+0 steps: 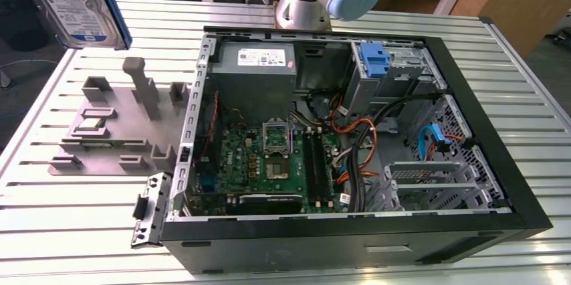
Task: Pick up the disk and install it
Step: 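Pick up the disk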
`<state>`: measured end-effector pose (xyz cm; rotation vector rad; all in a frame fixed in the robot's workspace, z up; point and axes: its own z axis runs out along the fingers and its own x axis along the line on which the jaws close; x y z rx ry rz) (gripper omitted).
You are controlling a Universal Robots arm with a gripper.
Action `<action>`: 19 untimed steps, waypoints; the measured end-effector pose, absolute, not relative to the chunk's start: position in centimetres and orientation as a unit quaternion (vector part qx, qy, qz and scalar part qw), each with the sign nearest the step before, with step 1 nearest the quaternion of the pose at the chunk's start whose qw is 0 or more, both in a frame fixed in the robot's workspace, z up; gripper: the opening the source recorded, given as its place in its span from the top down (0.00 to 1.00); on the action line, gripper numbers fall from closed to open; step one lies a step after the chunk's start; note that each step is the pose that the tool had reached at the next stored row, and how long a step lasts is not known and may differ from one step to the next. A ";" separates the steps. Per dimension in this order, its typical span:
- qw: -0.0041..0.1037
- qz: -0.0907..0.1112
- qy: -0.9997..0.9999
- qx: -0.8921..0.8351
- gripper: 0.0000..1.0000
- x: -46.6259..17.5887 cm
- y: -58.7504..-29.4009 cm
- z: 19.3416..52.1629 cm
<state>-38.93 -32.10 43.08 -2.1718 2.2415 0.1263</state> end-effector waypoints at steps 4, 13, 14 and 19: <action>0.009 0.040 0.718 -0.695 0.65 -38.9 -32.1 43.3; 0.009 0.040 0.718 -0.695 0.65 -38.9 -32.1 44.1; 0.009 0.040 0.718 -0.695 0.65 -38.9 -32.1 44.1; 0.009 0.040 0.718 -0.695 0.65 -38.9 -32.1 44.1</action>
